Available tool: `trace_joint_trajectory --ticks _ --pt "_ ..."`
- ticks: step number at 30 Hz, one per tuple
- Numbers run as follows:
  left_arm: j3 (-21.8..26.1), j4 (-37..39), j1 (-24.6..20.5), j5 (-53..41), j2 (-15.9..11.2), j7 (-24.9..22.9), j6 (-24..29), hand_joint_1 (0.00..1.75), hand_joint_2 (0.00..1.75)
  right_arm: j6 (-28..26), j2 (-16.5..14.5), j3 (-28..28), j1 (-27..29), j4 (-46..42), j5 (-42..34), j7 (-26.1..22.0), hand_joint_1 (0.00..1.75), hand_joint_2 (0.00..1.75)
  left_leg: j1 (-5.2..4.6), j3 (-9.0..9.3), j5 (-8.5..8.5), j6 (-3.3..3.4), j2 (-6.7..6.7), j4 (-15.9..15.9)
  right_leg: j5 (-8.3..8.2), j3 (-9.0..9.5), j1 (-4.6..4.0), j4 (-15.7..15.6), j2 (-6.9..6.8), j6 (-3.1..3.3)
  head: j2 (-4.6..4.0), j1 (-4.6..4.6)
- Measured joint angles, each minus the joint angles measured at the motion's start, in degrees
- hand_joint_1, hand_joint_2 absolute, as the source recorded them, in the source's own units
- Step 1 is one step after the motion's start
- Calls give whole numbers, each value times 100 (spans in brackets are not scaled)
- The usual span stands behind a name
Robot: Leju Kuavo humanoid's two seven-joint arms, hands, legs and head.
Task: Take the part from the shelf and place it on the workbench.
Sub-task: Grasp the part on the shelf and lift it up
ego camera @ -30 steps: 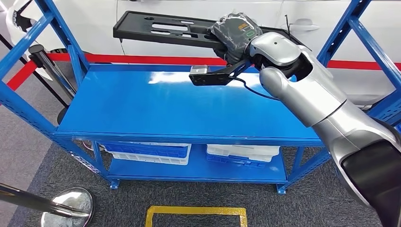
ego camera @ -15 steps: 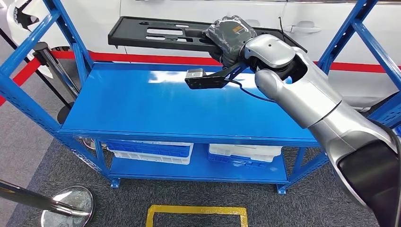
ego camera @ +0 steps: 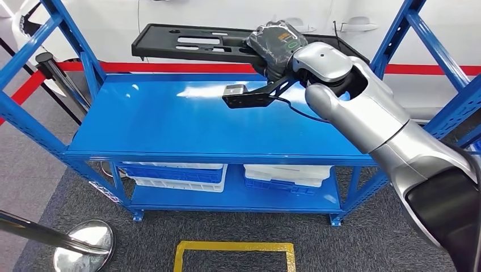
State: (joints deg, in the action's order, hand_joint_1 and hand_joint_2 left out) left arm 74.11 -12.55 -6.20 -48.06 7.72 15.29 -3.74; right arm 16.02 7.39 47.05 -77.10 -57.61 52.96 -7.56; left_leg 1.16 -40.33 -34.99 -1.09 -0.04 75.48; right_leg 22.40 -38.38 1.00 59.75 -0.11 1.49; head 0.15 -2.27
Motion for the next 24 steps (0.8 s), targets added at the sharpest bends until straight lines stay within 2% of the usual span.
trace_joint_trajectory --ticks 1,2,4,5,6,8,9,10,11,13,14,15,16,17,18,19,20,21,22,24 --pt "0 0 -1 0 0 -2 1 0 175 0 -1 16 0 2 -2 -1 175 175 1 141 93 1 1 -142 -35 -48 -1 10 -1 -10 0 0" --pt "1 0 -3 0 0 -5 2 0 175 -1 -2 28 -3 4 -3 -1 175 175 3 386 246 9 1 -482 -69 -93 -1 24 -2 -24 0 0" --pt "1 0 -12 0 0 -15 5 0 175 -4 -8 46 -22 13 -7 -3 175 175 -9 886 444 47 -5 -1273 -141 -169 -8 46 -5 -76 0 2" --pt "1 0 -15 0 0 -20 7 0 175 -8 -15 52 -34 23 -10 -6 175 175 -22 1012 491 76 -13 -1511 -181 -188 -13 47 -8 -108 0 3" --pt "1 0 -19 0 0 -25 8 0 175 -11 -23 60 -49 36 -13 -10 175 175 -39 1041 497 105 -22 -1610 -225 -201 -16 37 -10 -142 0 3" --pt "1 -1 -16 1 -1 -31 11 0 175 -20 -33 88 -73 84 -25 -30 175 175 -52 970 598 176 -31 -1629 -333 -208 -17 -22 -11 -212 0 5" --pt "1 -1 -19 1 0 -33 12 0 175 -23 -32 102 -84 116 -39 -47 175 175 -44 940 659 215 -22 -1650 -321 -233 -13 -29 -3 -241 0 6" --pt "1 -1 -19 1 1 -35 13 0 175 -23 -29 114 -92 152 -69 -69 175 175 -32 893 737 268 -10 -1672 -201 -280 -14 40 3 -263 0 10" --pt "1 -1 -19 1 2 -37 13 0 175 -19 -26 121 -97 183 -110 -100 175 175 -21 832 817 314 4 -1693 30 -355 -15 225 10 -278 0 13" --pt "1 -2 -22 0 1 -39 13 0 175 -2 -24 134 -108 232 -217 -172 175 175 -27 673 934 370 19 -1695 618 -547 -12 917 12 -297 0 15" --pt "1 -2 -20 0 -1 -39 14 0 175 4 -24 143 -109 255 -259 -204 175 175 -33 593 985 375 20 -1695 787 -613 -11 1277 12 -309 0 14" --pt "1 -2 -18 0 -2 -39 15 0 175 7 -24 153 -111 277 -289 -227 175 175 -40 517 1033 374 19 -1693 824 -620 -12 1523 12 -314 0 14" --pt "1 -2 -16 0 -3 -39 15 0 175 7 -24 160 -112 298 -305 -238 175 175 -47 450 1086 371 16 -1691 747 -529 -17 1575 12 -306 0 15" --pt "1 -2 -13 1 -3 -39 16 0 175 3 -25 164 -114 316 -314 -239 175 175 -57 397 1133 363 10 -1690 617 -335 -28 1416 13 -281 0 15" --pt "1 -2 -12 2 -2 -39 15 0 175 -3 -27 165 -124 328 -318 -230 175 175 -61 357 1174 355 3 -1689 503 -42 -48 1071 14 -231 0 15" --pt "1 -2 -12 3 10 -39 15 0 175 -10 -34 165 -140 337 -319 -214 175 175 -68 328 1207 341 -2 -1688 478 270 -74 650 12 -161 0 14" --pt "1 -2 -14 4 22 -38 15 0 175 -31 -47 166 -162 340 -315 -174 175 175 -64 311 1242 313 -2 -1691 494 516 -104 287 6 -108 0 13" --pt "1 -2 -15 5 35 -38 15 0 175 -59 -59 165 -185 340 -303 -127 175 175 -52 302 1278 280 3 -1693 527 677 -136 28 0 -63 0 13" --pt "1 -2 -15 6 45 -38 15 0 175 -94 -70 166 -200 340 -281 -74 175 175 -42 295 1317 240 8 -1699 551 732 -159 -88 -7 -41 0 13" --pt "1 -3 -15 8 38 -38 15 0 175 -155 -81 166 -205 340 -210 21 175 175 -39 280 1374 169 4 -1711 449 728 -147 -186 -30 -25 0 14"
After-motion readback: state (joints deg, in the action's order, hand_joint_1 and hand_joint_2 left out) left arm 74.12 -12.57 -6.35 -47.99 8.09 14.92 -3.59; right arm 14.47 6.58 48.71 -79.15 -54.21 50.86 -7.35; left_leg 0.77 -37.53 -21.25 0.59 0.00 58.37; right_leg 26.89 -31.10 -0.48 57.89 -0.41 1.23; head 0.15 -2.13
